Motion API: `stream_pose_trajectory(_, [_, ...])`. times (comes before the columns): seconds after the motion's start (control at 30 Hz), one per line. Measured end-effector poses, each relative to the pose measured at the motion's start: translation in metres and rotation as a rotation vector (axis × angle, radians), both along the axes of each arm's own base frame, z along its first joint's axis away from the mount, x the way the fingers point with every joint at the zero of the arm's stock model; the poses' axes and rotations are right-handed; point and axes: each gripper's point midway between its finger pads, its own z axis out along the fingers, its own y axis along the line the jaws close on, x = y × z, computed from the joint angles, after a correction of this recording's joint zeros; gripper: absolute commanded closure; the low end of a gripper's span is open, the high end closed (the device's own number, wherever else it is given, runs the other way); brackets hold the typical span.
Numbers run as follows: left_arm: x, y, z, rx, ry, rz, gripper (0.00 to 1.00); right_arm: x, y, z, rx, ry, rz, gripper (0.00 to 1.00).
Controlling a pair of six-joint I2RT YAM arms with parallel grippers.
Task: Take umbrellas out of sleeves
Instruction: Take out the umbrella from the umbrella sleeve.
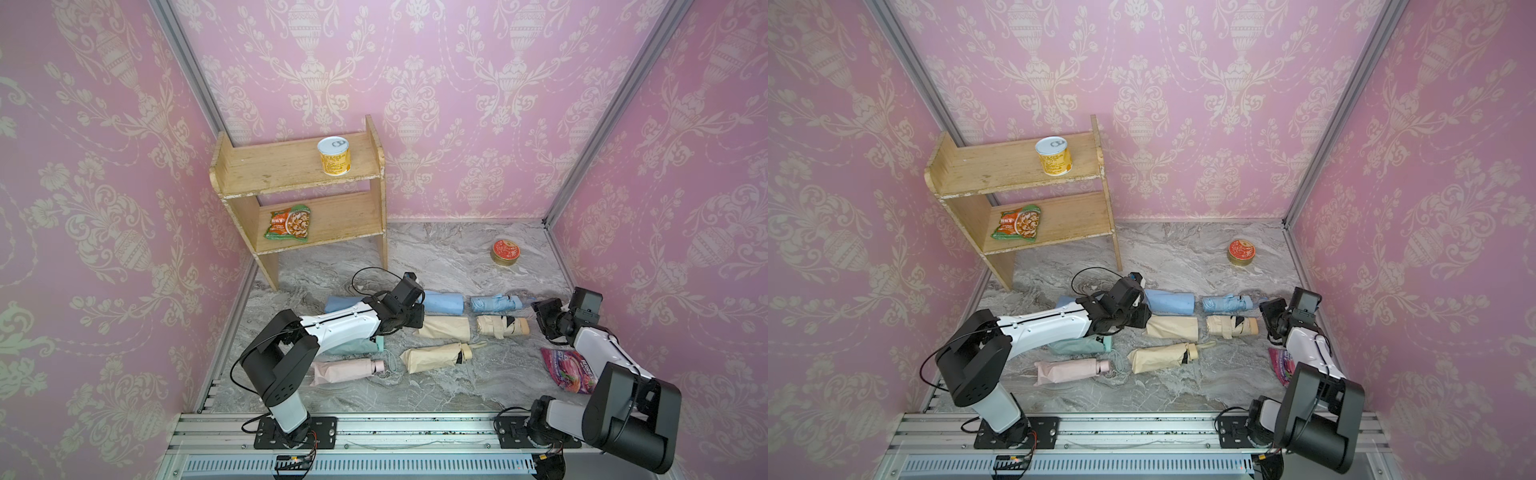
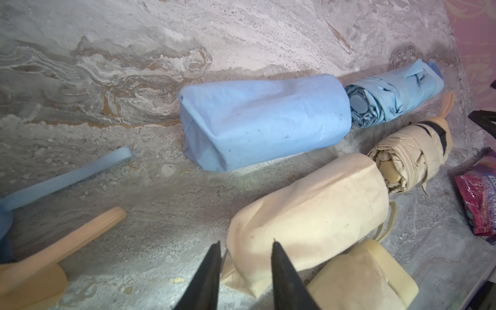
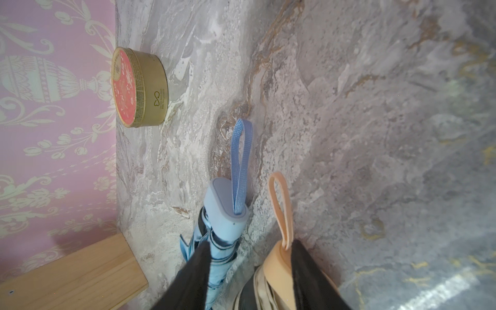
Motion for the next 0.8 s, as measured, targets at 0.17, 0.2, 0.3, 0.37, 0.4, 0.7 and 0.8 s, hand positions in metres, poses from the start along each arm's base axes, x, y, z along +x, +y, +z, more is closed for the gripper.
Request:
stream_pose_trajectory(0.17, [0.003, 0.003, 0.025, -0.026, -0.055, 0.01, 0.41, -0.003, 0.002, 0.022, -0.022, -0.054, 0.003, 0.28])
stream_pose_trajectory(0.2, [0.003, 0.004, 0.031, -0.034, -0.069, 0.012, 0.4, -0.004, 0.003, 0.027, -0.025, -0.068, 0.006, 0.27])
stream_pose_trajectory(0.3, [0.002, 0.007, 0.049, -0.061, -0.101, 0.017, 0.38, -0.008, 0.009, 0.041, -0.026, -0.103, 0.019, 0.25])
stream_pose_trajectory(0.37, [-0.002, 0.01, 0.055, -0.072, -0.111, 0.017, 0.37, -0.01, 0.014, 0.049, -0.026, -0.124, 0.034, 0.23])
stream_pose_trajectory(0.4, [-0.004, 0.013, 0.056, -0.075, -0.114, 0.017, 0.37, -0.012, 0.018, 0.053, -0.026, -0.135, 0.043, 0.22])
stream_pose_trajectory(0.7, [-0.031, 0.032, 0.043, -0.07, -0.074, 0.025, 0.37, -0.034, 0.079, 0.065, -0.01, -0.168, 0.217, 0.19])
stream_pose_trajectory(0.8, [-0.043, 0.033, 0.038, -0.067, -0.062, 0.01, 0.37, -0.045, 0.102, 0.057, 0.012, -0.15, 0.276, 0.2])
